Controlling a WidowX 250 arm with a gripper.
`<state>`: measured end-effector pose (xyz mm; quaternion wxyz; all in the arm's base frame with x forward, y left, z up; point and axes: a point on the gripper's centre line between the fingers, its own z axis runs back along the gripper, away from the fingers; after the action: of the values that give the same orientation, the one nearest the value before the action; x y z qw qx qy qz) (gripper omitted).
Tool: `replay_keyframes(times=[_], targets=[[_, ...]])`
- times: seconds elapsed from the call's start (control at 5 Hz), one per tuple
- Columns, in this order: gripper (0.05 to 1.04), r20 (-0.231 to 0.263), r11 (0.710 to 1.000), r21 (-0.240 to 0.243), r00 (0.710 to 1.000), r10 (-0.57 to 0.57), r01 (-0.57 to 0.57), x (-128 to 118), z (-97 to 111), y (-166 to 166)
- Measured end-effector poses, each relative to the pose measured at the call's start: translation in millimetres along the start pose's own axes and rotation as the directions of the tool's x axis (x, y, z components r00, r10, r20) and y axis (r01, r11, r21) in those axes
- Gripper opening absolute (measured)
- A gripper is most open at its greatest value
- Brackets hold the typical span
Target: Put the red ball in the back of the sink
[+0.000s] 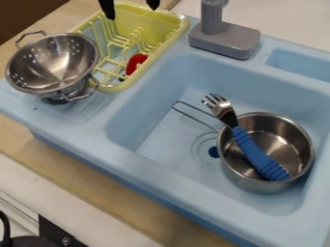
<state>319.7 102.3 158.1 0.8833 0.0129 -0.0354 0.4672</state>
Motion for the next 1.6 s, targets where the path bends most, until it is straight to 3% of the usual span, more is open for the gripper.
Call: replay_keyframes(times=[0.4,0.6,1.0,1.2,1.4,1.6], targets=[[0.995,-0.035,1.000,0.012,0.999,-0.003,0.003,5,-17,3],[0.995,-0.018,1.000,-0.010,0.999,0.028,-0.028,12,-23,8],[0.995,-0.079,0.994,-0.040,0.992,0.102,-0.105,-12,-44,24],[0.995,-0.069,0.989,-0.085,0.991,0.112,-0.117,-18,-52,24],[0.995,-0.027,0.987,-0.088,0.991,0.132,-0.134,-16,-57,26],[0.995,-0.023,0.986,-0.107,0.992,0.128,-0.129,-17,-59,23]])
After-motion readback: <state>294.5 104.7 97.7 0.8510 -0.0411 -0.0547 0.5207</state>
